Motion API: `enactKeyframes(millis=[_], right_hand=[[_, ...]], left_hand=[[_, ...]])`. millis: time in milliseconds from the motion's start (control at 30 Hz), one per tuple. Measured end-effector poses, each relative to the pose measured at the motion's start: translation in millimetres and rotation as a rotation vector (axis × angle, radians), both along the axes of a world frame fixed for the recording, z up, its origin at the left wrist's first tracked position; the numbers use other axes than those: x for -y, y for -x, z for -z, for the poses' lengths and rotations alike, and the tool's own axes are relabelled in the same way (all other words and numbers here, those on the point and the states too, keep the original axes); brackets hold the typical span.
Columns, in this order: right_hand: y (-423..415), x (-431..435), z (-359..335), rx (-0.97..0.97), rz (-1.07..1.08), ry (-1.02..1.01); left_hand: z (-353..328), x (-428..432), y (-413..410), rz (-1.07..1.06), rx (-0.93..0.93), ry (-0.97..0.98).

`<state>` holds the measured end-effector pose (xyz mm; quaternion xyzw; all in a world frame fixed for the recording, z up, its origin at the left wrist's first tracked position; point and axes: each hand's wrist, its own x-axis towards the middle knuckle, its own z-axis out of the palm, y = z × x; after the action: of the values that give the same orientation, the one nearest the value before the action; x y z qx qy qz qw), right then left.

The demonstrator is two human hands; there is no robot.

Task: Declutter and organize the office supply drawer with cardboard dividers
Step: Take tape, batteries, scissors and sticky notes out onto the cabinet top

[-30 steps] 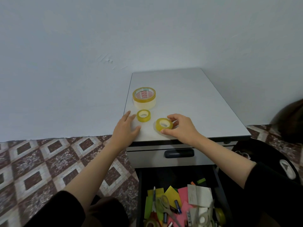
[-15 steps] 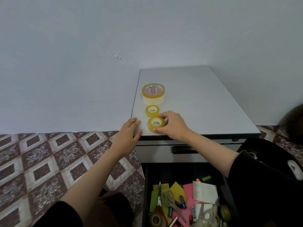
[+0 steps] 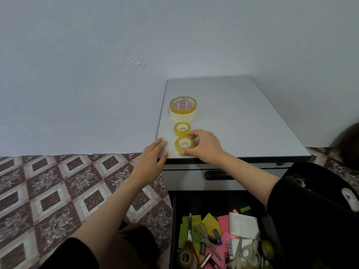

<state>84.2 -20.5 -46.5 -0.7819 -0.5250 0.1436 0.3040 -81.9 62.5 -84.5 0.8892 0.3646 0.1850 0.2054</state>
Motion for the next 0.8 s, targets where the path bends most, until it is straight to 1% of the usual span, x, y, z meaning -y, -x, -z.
enactKeyframes(millis=[233,367,400,433,500,533,567,633,800], right_hand=[[-1.9,8.3,0.6,-0.059,-0.041,-0.009],[-5.9,26.1,0.2,-0.173,-0.019,-0.040],[-6.3,33.7,0.9,-0.205,-0.003,-0.083],[-6.2,42.8,1.9,-0.226,0.013,-0.144],[-6.1,64.9,5.8,-0.262,0.036,-0.239],[-6.0,76.5,9.4,-0.273,0.040,-0.251],[-6.1,87.8,14.4,-0.279,0.033,-0.240],[-8.2,108.5,31.2,-0.261,0.015,-0.172],[-24.0,153.9,92.3,-0.218,0.087,0.063]], left_hand=[[-0.8,5.4,0.6,-0.023,-0.023,-0.009],[2.3,13.6,6.9,-0.039,-0.021,-0.042],[3.3,18.4,9.8,-0.042,0.006,-0.089],[4.5,24.6,12.9,-0.037,0.060,-0.178],[10.0,42.3,18.4,-0.012,0.215,-0.358],[14.5,54.6,20.1,0.005,0.271,-0.390],[21.3,67.1,20.7,0.036,0.290,-0.374],[43.1,89.3,19.8,0.097,0.249,-0.287],[105.6,124.5,11.0,0.133,0.076,0.058]])
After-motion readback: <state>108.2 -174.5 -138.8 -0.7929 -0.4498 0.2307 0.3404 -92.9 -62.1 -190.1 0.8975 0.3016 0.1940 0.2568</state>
